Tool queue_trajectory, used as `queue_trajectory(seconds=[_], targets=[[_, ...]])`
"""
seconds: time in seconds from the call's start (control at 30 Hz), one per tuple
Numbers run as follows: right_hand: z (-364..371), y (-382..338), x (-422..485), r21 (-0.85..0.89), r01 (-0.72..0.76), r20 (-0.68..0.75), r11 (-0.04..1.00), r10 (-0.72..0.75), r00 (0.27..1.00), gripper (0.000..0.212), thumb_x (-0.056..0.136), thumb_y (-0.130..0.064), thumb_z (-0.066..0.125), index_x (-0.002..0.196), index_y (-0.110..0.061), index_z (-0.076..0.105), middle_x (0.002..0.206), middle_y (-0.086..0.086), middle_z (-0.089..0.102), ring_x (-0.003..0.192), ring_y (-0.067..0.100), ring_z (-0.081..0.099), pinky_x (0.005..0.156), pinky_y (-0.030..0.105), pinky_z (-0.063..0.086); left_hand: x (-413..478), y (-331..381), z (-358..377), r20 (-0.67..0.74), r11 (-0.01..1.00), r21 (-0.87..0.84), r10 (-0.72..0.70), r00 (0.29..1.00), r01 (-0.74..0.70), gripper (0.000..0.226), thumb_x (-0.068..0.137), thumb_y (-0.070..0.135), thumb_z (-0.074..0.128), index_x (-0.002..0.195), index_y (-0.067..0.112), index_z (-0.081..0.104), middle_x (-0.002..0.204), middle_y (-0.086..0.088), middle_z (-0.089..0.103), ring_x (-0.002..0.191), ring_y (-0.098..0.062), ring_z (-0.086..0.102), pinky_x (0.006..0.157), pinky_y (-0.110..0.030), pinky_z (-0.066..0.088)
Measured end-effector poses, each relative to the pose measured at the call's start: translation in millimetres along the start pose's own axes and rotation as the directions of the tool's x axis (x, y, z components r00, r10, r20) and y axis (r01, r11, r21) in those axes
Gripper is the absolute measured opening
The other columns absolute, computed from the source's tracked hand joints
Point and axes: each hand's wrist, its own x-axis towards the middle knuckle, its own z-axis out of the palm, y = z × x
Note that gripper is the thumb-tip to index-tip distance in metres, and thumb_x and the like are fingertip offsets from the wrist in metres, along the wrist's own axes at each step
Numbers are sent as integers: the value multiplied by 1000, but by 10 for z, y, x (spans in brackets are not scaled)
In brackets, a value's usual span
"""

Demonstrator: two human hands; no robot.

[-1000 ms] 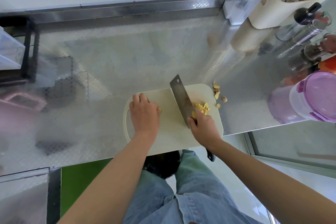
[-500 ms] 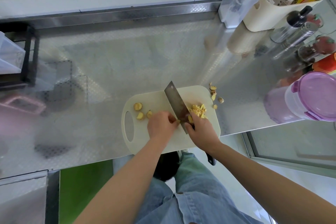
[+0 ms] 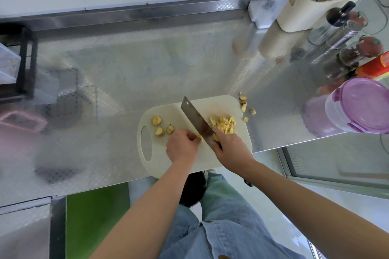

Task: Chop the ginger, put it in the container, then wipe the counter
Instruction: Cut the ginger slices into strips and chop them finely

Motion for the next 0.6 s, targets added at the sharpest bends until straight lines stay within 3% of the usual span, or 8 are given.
queue_trajectory(seconds=[0.23, 0.37, 0.6], targets=[[46, -42, 20, -50, -18, 70, 999, 22, 997, 9, 98, -22, 39, 92, -16, 38, 72, 5, 44, 67, 26, 44, 59, 32, 32, -1, 30, -28, 15, 1000, -4, -21, 1000, 21, 4, 79, 29, 73, 82, 27, 74, 88, 7, 73, 87, -18, 66, 73, -27, 48], [120, -81, 43, -70, -51, 62, 996, 56, 997, 13, 99, -22, 38, 104, -11, 44, 77, 5, 47, 71, 27, 49, 61, 32, 36, 3, 30, -36, 20, 1000, -11, -17, 1000, 17, 7, 77, 30, 73, 84, 27, 75, 88, 7, 73, 87, -18, 65, 71, -26, 47], [115, -181, 189, 98, -78, -44, 992, 82, 996, 26, 98, -18, 42, 120, -5, 46, 77, 13, 58, 72, 34, 57, 63, 42, 49, 1, 36, -49, 26, 999, -16, -28, 999, 29, 7, 77, 29, 74, 83, 27, 75, 87, 7, 73, 87, -18, 66, 74, -28, 51]])
